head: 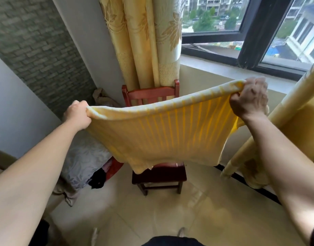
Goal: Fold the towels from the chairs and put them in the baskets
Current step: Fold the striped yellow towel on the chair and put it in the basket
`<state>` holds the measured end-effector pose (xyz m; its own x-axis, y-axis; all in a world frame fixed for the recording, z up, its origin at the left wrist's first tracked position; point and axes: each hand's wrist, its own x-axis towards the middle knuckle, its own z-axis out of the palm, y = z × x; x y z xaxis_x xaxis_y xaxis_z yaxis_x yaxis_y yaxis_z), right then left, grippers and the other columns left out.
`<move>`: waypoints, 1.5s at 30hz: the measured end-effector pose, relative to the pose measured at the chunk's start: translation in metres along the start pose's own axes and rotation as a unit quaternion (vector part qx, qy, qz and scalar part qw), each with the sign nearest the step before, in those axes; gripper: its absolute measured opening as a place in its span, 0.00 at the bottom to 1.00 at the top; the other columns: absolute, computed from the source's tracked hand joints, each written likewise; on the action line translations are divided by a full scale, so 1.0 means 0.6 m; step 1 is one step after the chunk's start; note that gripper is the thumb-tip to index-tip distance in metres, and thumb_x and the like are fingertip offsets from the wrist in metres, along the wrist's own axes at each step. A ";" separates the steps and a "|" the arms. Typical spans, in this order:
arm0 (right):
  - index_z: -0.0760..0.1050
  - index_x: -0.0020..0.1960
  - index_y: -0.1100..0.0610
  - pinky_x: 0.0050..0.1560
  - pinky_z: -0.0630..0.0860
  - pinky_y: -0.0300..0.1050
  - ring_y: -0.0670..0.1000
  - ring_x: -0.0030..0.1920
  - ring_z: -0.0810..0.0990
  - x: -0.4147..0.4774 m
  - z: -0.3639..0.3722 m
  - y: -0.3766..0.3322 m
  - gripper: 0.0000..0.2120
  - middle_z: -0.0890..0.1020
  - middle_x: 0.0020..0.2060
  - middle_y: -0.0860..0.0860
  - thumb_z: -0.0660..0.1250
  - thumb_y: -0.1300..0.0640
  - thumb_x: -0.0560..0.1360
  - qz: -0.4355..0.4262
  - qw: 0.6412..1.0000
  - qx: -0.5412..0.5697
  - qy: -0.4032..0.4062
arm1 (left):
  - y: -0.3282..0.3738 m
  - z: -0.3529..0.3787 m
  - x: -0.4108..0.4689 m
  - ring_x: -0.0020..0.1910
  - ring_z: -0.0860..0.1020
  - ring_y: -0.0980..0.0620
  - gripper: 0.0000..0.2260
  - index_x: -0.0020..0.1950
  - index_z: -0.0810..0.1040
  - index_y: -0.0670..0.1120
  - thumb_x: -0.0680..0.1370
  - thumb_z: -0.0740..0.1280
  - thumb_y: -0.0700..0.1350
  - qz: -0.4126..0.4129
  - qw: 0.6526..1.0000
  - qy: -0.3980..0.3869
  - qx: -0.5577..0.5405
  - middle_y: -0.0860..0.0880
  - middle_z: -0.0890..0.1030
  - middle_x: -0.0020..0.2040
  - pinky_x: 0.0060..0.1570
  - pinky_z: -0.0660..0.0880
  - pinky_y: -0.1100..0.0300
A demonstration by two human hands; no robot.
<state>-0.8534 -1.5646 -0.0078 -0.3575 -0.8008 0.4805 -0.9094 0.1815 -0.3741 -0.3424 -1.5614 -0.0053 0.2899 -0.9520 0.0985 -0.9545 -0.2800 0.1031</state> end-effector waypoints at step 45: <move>0.79 0.59 0.53 0.51 0.75 0.58 0.65 0.57 0.76 -0.203 0.047 0.005 0.13 0.74 0.58 0.60 0.60 0.60 0.79 0.016 0.999 -0.004 -0.028 | -0.138 0.155 -0.127 0.62 0.70 0.40 0.12 0.52 0.79 0.46 0.74 0.59 0.40 -0.055 0.960 0.262 -0.077 0.42 0.79 0.53 0.60 0.62 0.42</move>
<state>-0.8068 -1.4826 -0.0900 -0.3749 -0.8247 0.4234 -0.8993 0.2124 -0.3824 -0.2923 -1.4771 -0.1132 0.4232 -0.7132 0.5588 -0.9057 -0.3161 0.2825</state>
